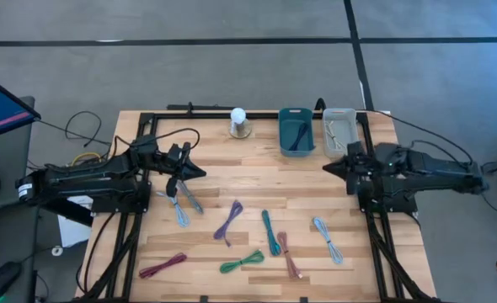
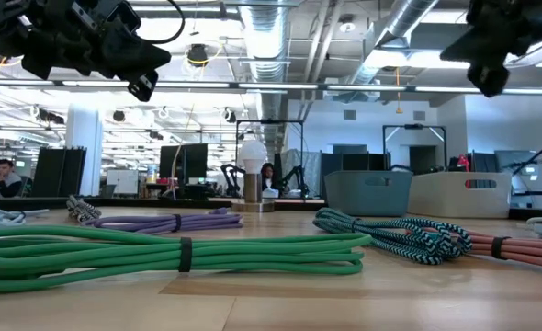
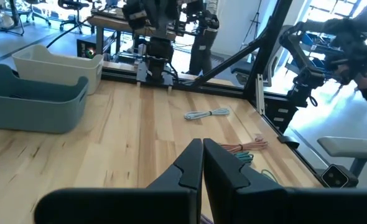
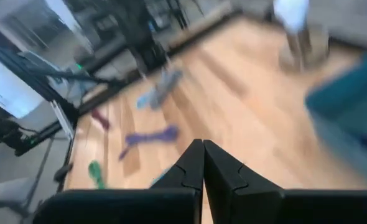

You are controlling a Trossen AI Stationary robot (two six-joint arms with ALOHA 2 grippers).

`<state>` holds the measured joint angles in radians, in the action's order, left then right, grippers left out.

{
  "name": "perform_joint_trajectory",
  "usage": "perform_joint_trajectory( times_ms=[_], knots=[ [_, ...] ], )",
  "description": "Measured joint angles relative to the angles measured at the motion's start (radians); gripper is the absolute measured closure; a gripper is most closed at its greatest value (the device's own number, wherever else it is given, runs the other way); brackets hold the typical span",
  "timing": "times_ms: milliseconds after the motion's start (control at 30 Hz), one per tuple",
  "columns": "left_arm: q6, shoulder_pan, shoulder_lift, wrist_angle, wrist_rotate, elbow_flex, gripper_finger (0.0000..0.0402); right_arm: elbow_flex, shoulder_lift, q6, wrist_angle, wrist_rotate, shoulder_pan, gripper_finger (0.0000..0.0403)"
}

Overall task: Pick & Place USB Port
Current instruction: Put the white charger cable into the gray bin

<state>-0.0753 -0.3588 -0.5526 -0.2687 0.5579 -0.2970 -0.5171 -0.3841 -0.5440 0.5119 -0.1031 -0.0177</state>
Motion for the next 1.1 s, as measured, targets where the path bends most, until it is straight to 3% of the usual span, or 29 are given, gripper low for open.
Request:
perform_joint_trajectory(
  times_ms=[233, 567, 833, 1100],
  knots=[
    [0.032, 0.0, 0.0, 0.0, 0.0, 0.0, 0.0389, -0.049, -0.144, -0.207, 0.092, -0.003, 0.144, 0.0403],
    [0.049, 0.0, 0.0, 0.0, -0.007, 0.0, 0.0389, -0.23, -0.407, -0.566, 0.451, 0.002, 0.336, 0.0403],
    [0.049, 0.0, 0.0, 0.0, -0.007, 0.0, 0.0389, -0.31, -0.612, -0.812, 0.514, 0.069, 0.477, 0.0403],
    [0.049, 0.0, 0.0, 0.002, -0.007, 0.0, 0.0389, -0.31, -0.832, -0.984, 0.545, 0.24, 0.535, 0.04]
  ],
)
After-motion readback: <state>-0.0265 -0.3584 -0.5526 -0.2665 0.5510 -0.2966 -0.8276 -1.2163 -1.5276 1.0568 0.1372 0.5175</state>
